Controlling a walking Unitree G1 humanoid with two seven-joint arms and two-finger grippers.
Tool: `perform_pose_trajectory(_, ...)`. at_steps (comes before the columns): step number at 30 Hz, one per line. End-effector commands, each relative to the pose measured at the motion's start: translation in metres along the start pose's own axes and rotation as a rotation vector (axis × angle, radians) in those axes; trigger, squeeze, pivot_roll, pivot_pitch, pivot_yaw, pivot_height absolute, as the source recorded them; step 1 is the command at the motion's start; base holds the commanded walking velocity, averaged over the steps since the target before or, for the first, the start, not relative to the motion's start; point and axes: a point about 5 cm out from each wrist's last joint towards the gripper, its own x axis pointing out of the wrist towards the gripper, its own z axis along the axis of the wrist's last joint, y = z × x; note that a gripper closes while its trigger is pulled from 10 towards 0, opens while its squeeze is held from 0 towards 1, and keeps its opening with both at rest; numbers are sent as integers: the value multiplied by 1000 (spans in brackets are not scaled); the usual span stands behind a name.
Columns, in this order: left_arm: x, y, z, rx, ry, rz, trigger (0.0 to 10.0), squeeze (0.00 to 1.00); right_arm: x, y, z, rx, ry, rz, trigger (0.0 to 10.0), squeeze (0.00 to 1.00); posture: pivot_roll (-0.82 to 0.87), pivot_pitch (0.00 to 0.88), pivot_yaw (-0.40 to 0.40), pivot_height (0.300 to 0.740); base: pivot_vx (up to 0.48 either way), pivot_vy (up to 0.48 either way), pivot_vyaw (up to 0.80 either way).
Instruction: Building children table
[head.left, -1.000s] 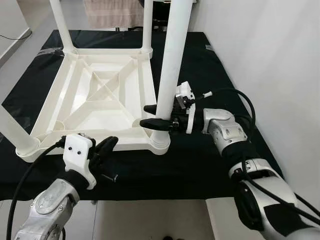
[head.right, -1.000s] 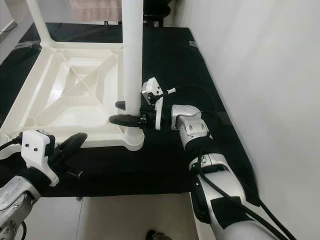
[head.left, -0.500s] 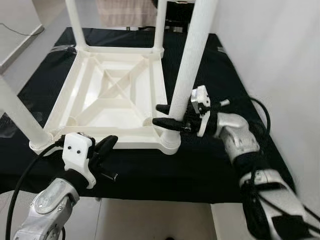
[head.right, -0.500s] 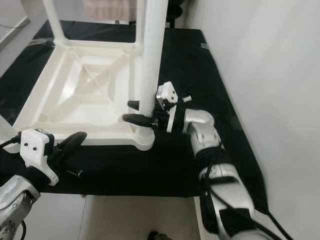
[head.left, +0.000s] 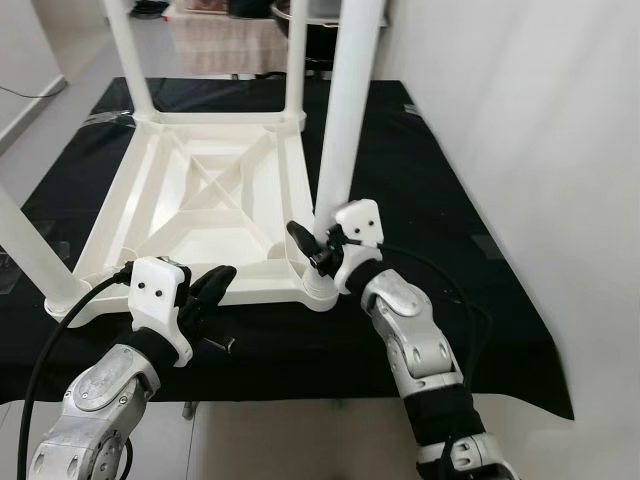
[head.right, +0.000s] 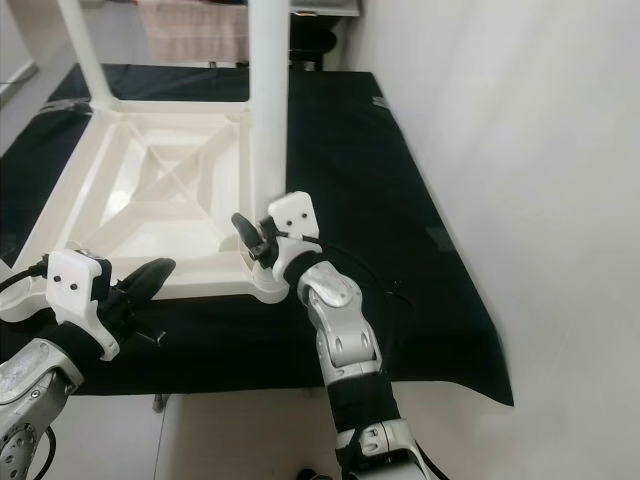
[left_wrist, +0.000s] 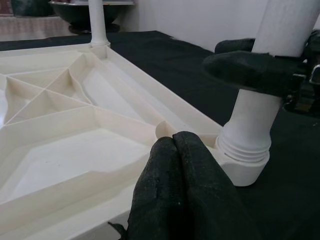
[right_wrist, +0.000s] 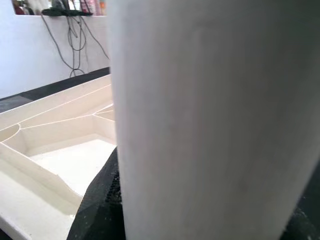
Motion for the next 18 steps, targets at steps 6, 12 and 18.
perform_pose_trajectory(6,-1,-1,-3,-6,12,-11,10000,0,-3,3,-4,91,28,176,10000,1000,97,185,-80,740,0,0,0)
perform_pose_trajectory(12,-3,-4,-2,-8,10,-14,10000,0,-3,-22,11,62,-26,457,10000,0,112,196,-89,740,0,0,0)
perform_pose_trajectory(18,-7,-6,-1,-21,9,-26,10000,0,-5,-52,18,-26,36,671,10000,0,128,207,-95,740,0,0,0)
